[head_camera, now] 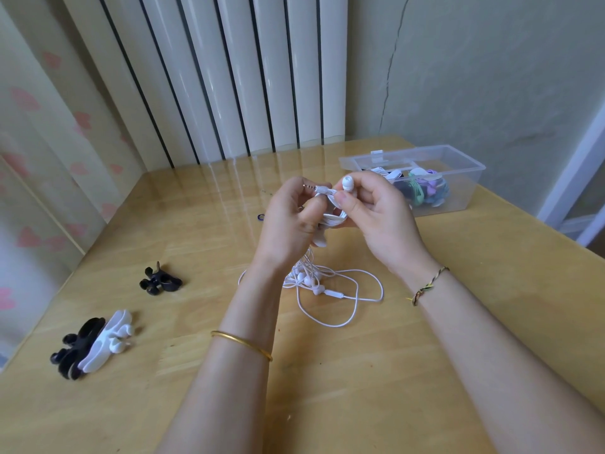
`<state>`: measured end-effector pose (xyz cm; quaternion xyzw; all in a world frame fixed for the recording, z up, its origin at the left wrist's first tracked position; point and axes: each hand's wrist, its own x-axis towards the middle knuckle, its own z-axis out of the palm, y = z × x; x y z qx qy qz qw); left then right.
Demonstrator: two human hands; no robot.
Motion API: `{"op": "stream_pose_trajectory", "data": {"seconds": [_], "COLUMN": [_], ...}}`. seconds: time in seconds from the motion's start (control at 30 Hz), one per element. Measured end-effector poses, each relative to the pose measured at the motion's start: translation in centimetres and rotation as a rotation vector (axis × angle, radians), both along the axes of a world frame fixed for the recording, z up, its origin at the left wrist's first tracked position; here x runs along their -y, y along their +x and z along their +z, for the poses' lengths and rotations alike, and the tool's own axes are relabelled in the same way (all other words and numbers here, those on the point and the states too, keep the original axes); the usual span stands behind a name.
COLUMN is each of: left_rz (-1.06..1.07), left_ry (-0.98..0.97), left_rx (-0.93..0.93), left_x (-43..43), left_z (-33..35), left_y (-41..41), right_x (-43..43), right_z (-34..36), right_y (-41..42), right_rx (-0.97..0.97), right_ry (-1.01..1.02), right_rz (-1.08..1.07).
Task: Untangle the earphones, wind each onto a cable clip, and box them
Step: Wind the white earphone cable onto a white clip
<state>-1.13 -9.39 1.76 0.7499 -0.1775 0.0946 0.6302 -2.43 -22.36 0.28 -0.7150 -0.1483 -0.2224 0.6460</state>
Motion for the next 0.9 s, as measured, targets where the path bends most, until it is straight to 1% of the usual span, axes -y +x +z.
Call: {"op": "stream_pose_trajectory", "data": {"seconds": [0.17,0.27,0.37,0.57,0.7,0.8,0.9], "left_rz": [0.003,0.006,-0.004,-0.152,-0.217,-0.193,-0.164], "left_ry": [0.031,0.002,-0.040,-0.134,-0.108,-0.082,-0.065], "left_rx": [-0.020,-0.051,-0.085,-0.123,-0.108,-0.113,-0.103], "left_x": [0.5,0.8,0.9,0.6,0.2,-0.1,-0.3], "left_z": [0.1,0.1,-0.1,0.1,0.2,0.4,0.3], "left_y": [-0.2,-0.2,-0.3,-0.5,-0.5,-0.4,-0.1], "right_x": [-0.2,-0.2,-0.1,0.5,0.7,0.9,1.0], "right_z": [-0.1,-0.2,-0.2,-0.2,0.1,0.2,0.0], "right_y": [0.2,0.2,0.1,-0.1,-0.3,-0.3,-0.2], "right_rx": [0.035,0.049,0.034,-0.001,-0.017,-0.028,-0.089], "right_ry": [-0.090,-0.093,-0.038,0.020,0.092,0.120,0.145], "right_rz": [-0.113,-0.131,-0.088,-0.036,0.021,0.042,0.116]}}
